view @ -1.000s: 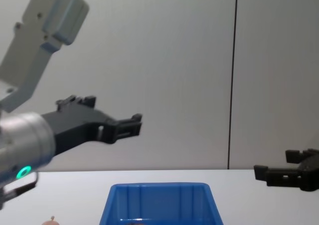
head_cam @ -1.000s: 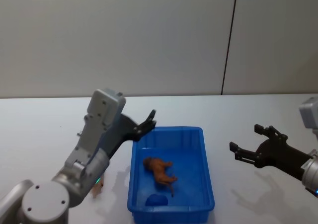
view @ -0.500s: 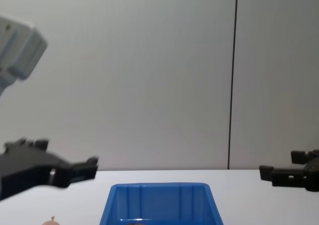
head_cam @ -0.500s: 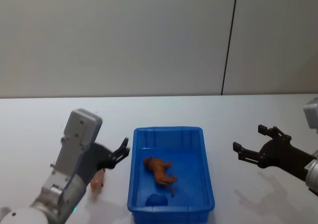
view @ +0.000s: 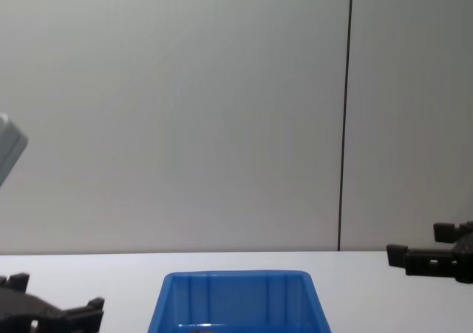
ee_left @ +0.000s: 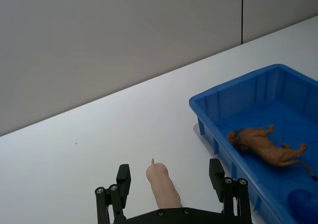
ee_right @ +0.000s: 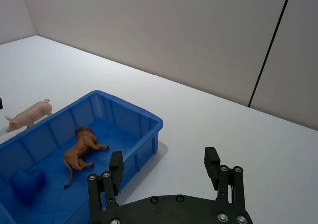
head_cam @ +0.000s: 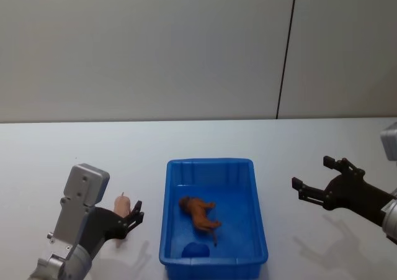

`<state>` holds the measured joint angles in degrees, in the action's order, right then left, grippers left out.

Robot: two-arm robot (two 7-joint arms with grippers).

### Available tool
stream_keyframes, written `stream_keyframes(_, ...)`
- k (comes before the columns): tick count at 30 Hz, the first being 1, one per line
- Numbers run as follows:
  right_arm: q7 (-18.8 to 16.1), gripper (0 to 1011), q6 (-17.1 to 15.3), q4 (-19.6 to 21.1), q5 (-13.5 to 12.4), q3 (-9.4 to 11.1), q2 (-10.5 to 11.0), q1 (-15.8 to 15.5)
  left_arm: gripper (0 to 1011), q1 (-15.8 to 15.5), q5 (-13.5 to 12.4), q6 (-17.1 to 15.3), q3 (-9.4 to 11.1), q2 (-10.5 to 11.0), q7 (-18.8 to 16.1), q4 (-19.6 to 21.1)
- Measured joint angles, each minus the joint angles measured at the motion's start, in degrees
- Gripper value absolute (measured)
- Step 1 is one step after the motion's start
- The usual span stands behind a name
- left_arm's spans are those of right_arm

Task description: Pick up the two dolls from the table and place them into the box.

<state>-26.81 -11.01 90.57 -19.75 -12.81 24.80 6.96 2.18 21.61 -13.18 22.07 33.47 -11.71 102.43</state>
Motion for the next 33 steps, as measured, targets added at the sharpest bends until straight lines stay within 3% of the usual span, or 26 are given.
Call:
stream_keyframes(13, 0.04, 1001, 0.0, 0.0, -0.08, 0.06, 0.06, -0.06, 1001, -1.46, 0.35, 0.94, -0.63, -1.41, 3.75, -6.63)
stream_keyframes(30, 0.03, 1001, 0.0, 0.0, -0.1, 0.06, 0.07, -0.06, 1001, -6.81, -0.56, 2.59, -1.28, -4.73, 12.27, -18.41)
stream_keyframes(33, 0.03, 1001, 0.0, 0.0, -0.09, 0.05, 0.07, -0.06, 964, -7.61, -0.68, 3.0, -1.35, -5.22, 13.54, -20.17)
